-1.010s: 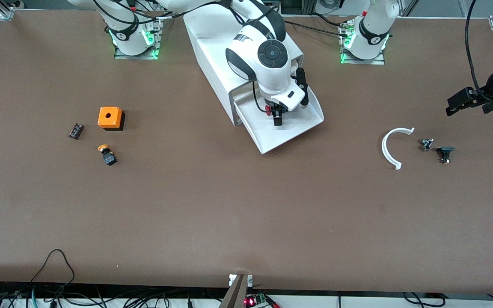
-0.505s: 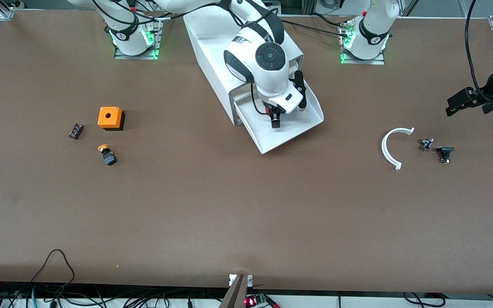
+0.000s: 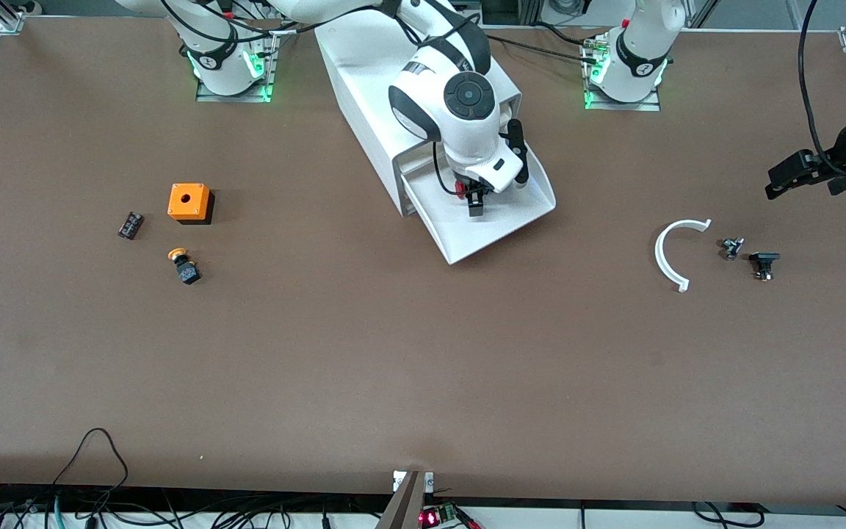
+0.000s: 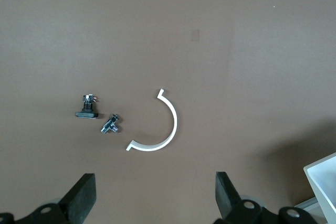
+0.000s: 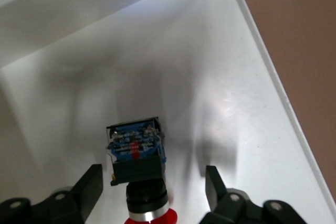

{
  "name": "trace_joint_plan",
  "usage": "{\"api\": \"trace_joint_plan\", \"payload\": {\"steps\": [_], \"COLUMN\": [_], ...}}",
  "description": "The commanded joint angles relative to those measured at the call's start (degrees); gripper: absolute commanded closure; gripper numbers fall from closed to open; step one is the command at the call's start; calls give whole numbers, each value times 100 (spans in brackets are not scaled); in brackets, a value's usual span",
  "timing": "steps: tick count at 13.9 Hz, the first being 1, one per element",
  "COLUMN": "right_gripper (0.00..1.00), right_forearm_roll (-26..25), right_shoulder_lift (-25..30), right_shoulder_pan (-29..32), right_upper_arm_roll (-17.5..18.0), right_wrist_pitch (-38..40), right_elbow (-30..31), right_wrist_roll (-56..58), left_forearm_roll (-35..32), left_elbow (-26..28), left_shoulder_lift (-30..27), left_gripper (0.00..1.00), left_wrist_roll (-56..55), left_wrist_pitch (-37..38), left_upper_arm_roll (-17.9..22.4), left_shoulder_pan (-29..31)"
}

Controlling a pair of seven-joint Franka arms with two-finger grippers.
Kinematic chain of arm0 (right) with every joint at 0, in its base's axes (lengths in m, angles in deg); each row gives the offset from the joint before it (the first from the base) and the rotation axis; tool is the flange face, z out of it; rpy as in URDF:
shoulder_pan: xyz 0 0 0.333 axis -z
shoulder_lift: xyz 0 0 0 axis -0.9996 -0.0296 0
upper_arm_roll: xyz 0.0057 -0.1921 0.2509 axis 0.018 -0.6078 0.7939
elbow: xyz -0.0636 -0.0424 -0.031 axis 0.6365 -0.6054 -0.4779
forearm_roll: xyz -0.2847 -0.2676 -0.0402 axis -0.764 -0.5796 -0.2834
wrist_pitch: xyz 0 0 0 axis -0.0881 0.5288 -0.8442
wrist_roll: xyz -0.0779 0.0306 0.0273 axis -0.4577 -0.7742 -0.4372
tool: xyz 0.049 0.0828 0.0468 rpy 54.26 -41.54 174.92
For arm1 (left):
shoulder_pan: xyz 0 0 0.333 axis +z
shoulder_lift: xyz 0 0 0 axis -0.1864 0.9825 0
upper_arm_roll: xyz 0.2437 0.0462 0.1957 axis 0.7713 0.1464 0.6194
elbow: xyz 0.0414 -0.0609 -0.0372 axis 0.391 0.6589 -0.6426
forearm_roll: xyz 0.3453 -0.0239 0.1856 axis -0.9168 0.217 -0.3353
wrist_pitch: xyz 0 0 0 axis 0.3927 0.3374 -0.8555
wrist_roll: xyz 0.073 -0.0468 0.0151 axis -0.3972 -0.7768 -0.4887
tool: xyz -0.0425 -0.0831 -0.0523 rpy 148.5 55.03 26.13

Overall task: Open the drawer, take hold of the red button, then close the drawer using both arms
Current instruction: 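Close the right gripper on the red-capped button, then lift the red button out of the drawer with the right gripper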

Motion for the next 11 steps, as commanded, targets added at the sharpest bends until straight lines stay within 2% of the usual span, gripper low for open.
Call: {"api": "trace_joint_plan", "payload": {"steps": [1, 4, 6, 9, 11], "right_gripper": [39, 54, 60, 68, 68], "right_forearm_roll": [71, 71, 71, 54, 63], "right_shoulder_lift": [-140, -140, -140, -105, -62], "right_shoulder_pan": [-89, -177, -204, -151, -116], "right_upper_arm_roll": [-23, -129, -129, -103, -120], "right_wrist_pitch": [56, -40, -67, -67, -15], "right_elbow": [-245, -254, -254, -271, -464], "right_wrist_roll": [10, 18, 10, 10, 10], "left_forearm_roll": [-172, -172, -172, -172, -172], "left_elbow": [-196, -196, -196, -196, -196], "left_shoulder_lift": [104, 104, 104, 104, 104], "left_gripper": [0, 0, 0, 0, 0], "left_wrist_roll": [-50, -67, -58, -6, -6], "left_wrist_pitch": [83, 75, 74, 74, 74], "left_upper_arm_roll": [-4, -4, -4, -4, -4], "left_shoulder_pan": [-37, -37, -37, -37, -37]}}
